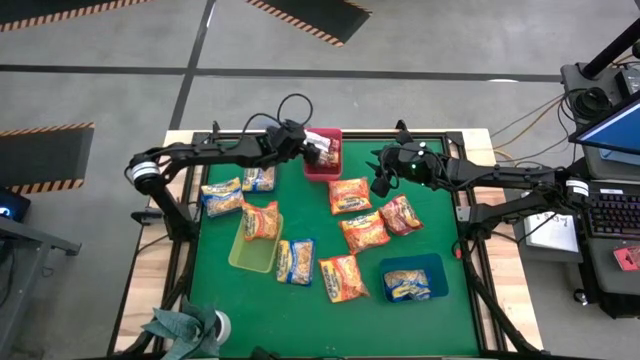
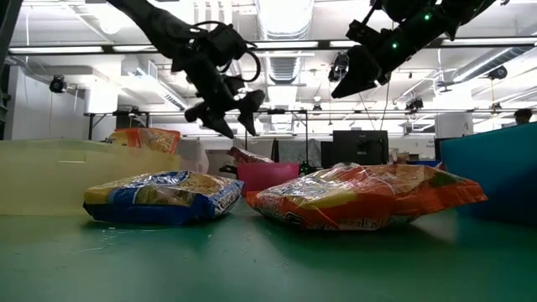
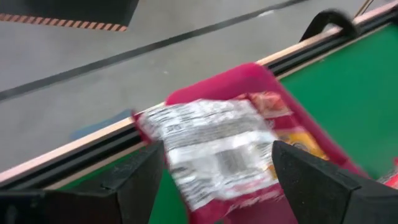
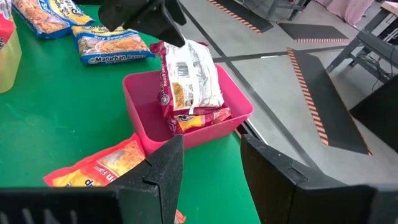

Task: Sort Maruchan noodles
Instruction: Put the noodle pack into the red bin

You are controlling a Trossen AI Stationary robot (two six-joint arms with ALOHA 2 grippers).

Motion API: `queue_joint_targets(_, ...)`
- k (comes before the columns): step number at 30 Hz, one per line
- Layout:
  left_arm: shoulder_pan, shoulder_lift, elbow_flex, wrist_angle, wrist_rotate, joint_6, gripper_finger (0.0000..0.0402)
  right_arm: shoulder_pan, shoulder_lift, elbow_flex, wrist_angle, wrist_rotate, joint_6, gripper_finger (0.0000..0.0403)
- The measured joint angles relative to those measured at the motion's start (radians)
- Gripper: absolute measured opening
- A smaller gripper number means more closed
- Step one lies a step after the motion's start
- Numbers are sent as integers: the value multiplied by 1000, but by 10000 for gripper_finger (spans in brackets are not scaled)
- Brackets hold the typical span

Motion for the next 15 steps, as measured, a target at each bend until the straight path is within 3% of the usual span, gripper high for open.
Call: queue_joint_targets(15, 15, 38, -67, 66, 11, -33, 271, 0, 0, 0, 0, 0, -6, 150)
